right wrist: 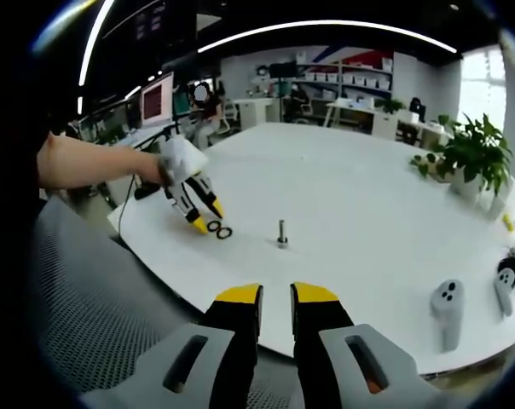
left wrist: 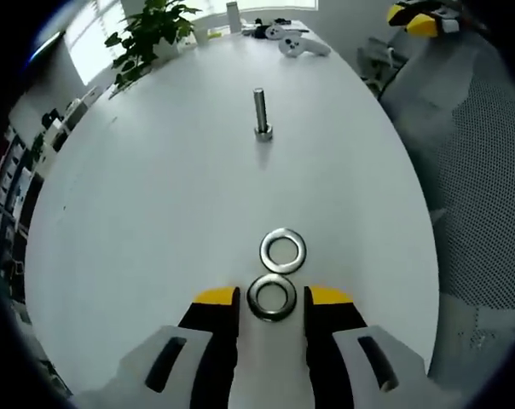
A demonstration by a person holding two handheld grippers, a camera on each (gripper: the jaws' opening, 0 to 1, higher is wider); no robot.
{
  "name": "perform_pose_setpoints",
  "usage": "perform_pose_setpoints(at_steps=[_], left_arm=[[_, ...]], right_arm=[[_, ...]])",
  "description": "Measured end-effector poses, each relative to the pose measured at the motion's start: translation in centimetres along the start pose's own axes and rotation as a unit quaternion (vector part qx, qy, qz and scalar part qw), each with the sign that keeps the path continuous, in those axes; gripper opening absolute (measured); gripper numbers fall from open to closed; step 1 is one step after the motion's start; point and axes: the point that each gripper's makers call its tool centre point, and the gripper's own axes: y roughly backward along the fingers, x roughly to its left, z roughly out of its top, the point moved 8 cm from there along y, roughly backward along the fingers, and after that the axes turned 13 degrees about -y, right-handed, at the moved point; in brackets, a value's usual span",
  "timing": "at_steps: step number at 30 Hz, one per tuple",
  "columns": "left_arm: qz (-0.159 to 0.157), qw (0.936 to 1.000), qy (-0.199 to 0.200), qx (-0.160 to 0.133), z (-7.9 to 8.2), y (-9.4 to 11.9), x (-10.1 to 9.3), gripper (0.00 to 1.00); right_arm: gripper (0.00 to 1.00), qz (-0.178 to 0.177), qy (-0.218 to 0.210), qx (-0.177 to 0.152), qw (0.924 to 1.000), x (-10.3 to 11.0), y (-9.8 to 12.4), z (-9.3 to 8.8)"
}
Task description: Place the washer onto the threaded stud by aligning its center hole with the stud, sliding it down to the base, and recovering from edge contact or off-axis alignment until the washer reaches the visible bottom stop.
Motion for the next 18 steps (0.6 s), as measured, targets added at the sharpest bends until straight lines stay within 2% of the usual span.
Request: perform_pose_setpoints(at_steps=[1, 3, 7, 10, 11, 14, 16, 18], left_arm=[[0.011, 0.9999, -0.01, -0.002, -0.06, 0.19, 0.4, 0.25], [0.006, 0.9998, -0.021, -0.003, -0.02, 0.23, 0.19, 0.26], [0.008, 0.9997, -0.023, 0.0, -0.01, 0.29, 0.19, 0.26], [-0.006, 0.9995, -0.031, -0.002, -0.03, 0.34, -0.2, 0.33], [-0.002, 0.9993, -0.037, 0.007, 0.01, 0.3, -0.39, 0.34], [0.003, 0.9996, -0.027, 0.008, 0.07, 0.23, -0.41, 0.34], [0.004, 0.9997, -0.024, 0.007, 0.01, 0.23, -0.39, 0.33], [0.005, 0.9997, -0.025, 0.005, 0.03, 0.22, -0.4, 0.22]], right_arm=[[0.16, 0.0, 0.0, 0.0, 1.0, 0.0, -0.01, 0.02], [0.16, 0.0, 0.0, 0.0, 1.0, 0.0, -0.02, 0.04], [0.16, 0.0, -0.001, -0.001, 1.0, 0.01, -0.04, 0.07], [0.16, 0.0, -0.001, -0.001, 1.0, 0.02, -0.04, 0.09], [0.16, 0.0, -0.001, -0.001, 1.0, 0.02, -0.05, 0.11], [0.16, 0.0, -0.002, -0.003, 1.0, 0.03, -0.04, 0.15], [0.16, 0.0, -0.002, -0.003, 1.0, 0.04, -0.05, 0.16], [0.16, 0.001, -0.001, -0.003, 1.0, 0.06, -0.06, 0.17]])
